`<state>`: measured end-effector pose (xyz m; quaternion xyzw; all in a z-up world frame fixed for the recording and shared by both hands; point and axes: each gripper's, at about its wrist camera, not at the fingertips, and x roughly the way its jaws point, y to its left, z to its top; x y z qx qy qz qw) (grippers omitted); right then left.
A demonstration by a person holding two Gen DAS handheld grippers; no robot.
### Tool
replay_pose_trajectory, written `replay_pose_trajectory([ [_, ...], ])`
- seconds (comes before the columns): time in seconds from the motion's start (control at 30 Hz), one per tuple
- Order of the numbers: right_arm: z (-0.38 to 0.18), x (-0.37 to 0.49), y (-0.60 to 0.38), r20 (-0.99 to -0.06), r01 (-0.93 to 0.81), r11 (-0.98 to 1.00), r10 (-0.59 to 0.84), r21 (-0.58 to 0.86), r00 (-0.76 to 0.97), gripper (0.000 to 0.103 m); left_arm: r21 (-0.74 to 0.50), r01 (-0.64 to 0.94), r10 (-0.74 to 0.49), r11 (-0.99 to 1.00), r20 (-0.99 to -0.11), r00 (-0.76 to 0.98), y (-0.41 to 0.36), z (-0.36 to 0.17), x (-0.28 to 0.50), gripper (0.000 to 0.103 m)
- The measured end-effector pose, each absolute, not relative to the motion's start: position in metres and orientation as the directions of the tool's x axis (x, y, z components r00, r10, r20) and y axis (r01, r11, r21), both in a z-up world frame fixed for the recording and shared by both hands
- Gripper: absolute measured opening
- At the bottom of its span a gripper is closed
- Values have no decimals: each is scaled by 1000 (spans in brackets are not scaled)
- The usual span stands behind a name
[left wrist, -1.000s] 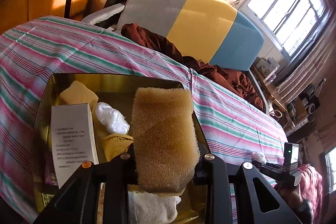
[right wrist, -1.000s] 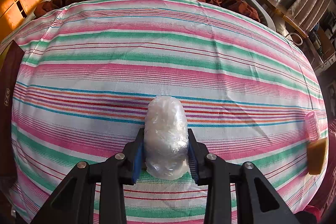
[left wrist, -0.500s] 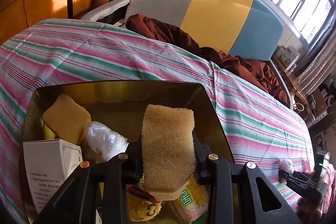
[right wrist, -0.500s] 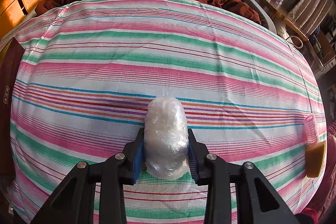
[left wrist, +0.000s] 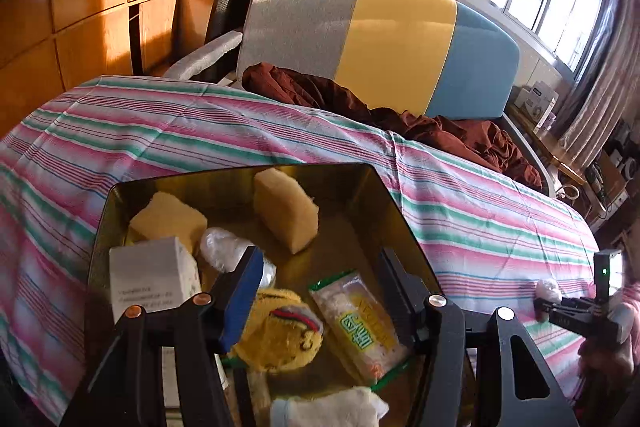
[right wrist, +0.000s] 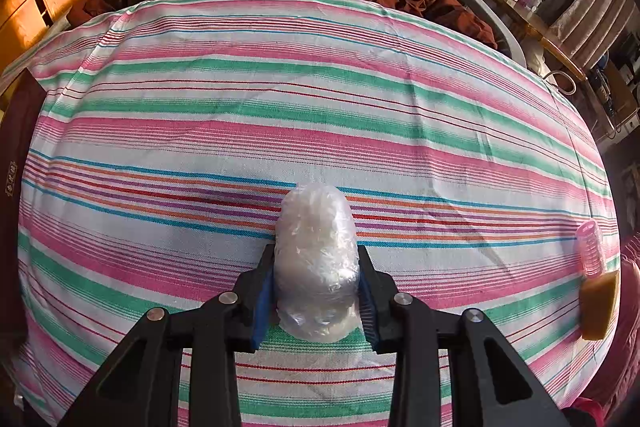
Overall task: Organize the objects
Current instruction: 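Carry white bag ball into gold tray and open right tool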
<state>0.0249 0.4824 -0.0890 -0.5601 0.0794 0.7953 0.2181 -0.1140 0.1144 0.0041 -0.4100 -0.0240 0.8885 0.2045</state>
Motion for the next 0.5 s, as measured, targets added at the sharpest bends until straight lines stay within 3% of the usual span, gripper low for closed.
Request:
replay_pose_trajectory([
  [0.5,-88,24,476,-922,-418,-899,265,-130,-283,36,-63,-354,303,-933,-667,-681,74,19,-25,62],
])
